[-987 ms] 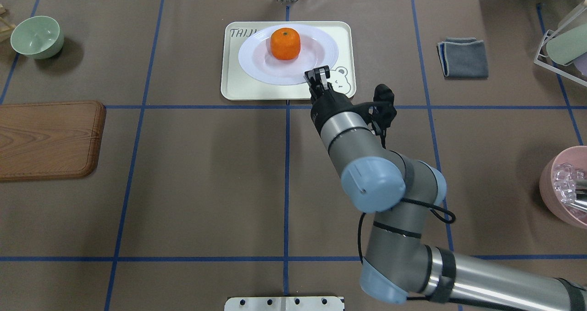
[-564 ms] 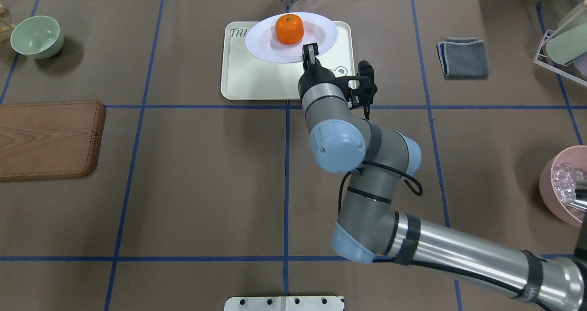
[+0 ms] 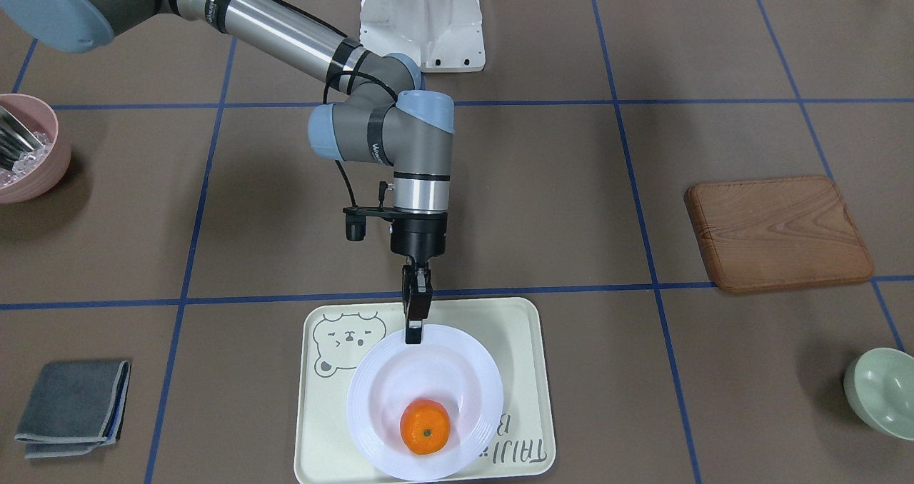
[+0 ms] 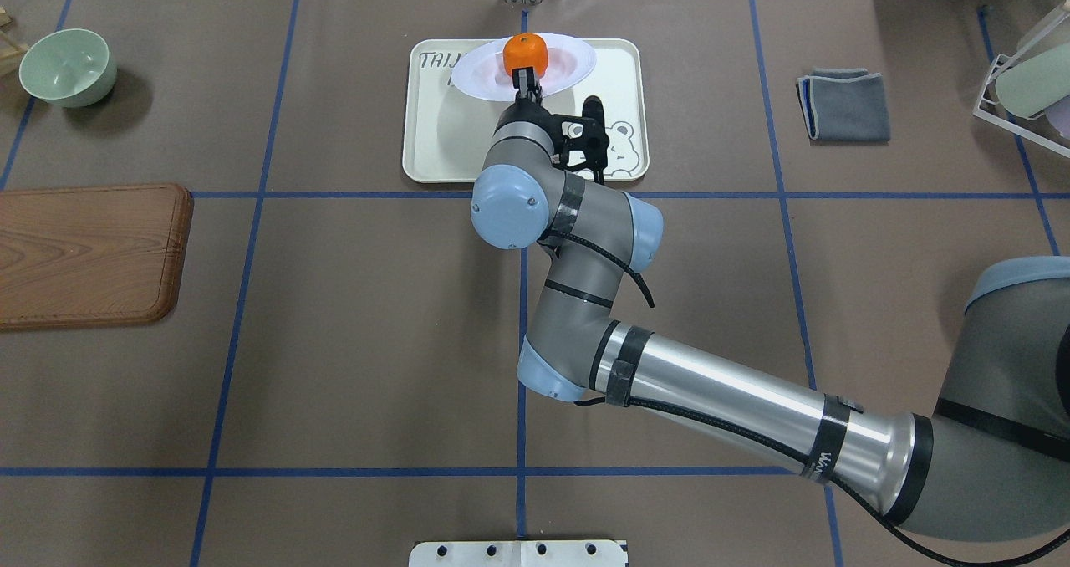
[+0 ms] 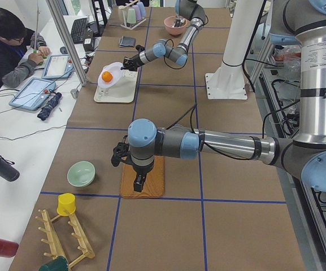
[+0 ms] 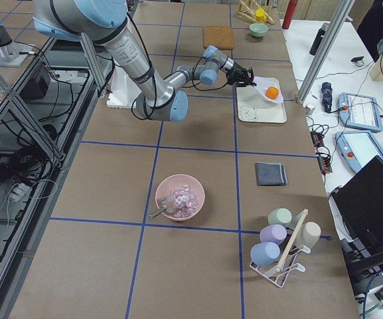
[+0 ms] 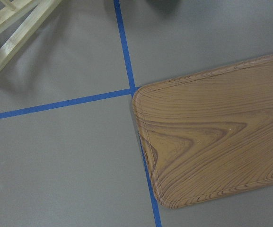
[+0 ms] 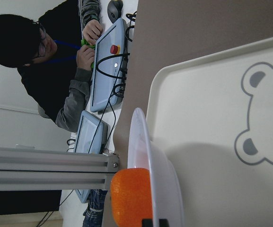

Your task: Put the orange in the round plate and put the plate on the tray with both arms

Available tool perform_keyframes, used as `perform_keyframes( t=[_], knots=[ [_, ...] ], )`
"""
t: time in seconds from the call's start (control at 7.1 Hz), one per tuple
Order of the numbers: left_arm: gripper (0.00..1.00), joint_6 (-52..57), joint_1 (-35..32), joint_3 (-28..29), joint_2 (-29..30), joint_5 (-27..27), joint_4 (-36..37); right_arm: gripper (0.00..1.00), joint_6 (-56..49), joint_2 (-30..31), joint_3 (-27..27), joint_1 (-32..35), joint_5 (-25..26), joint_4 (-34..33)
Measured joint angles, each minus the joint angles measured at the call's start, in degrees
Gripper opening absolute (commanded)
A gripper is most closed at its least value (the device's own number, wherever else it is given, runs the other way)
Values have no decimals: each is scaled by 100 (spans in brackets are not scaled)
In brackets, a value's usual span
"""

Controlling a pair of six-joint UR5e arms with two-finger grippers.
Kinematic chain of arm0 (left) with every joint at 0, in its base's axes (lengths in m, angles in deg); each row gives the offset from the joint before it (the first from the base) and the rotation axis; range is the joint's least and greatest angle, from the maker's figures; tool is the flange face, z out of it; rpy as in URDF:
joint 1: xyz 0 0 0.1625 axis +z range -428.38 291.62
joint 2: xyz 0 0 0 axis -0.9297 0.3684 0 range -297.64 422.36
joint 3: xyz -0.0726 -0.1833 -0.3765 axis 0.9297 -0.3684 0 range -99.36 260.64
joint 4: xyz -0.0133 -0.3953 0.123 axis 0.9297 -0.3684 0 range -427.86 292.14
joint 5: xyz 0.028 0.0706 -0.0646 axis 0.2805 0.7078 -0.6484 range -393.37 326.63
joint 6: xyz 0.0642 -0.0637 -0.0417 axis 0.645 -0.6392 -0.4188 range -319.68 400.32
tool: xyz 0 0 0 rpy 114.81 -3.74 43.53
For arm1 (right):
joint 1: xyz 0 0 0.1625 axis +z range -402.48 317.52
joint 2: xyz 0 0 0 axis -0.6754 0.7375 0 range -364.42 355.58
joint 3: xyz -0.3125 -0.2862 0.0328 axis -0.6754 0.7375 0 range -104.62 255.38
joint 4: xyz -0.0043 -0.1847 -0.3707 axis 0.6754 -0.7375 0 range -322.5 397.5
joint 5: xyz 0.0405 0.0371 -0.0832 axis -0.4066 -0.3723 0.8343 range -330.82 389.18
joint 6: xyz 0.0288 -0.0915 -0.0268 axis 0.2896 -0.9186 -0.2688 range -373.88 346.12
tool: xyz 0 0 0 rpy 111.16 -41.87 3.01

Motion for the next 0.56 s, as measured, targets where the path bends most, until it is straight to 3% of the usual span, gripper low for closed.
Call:
perform_keyframes(
  t=[0.14, 0.56],
  knots=[
    [99, -1, 3, 1, 5, -2, 0, 99, -76, 56, -51, -116, -7, -1],
    [99, -145, 9, 9, 57, 2, -14, 100, -1670, 674, -1152, -265, -499, -86]
  ],
)
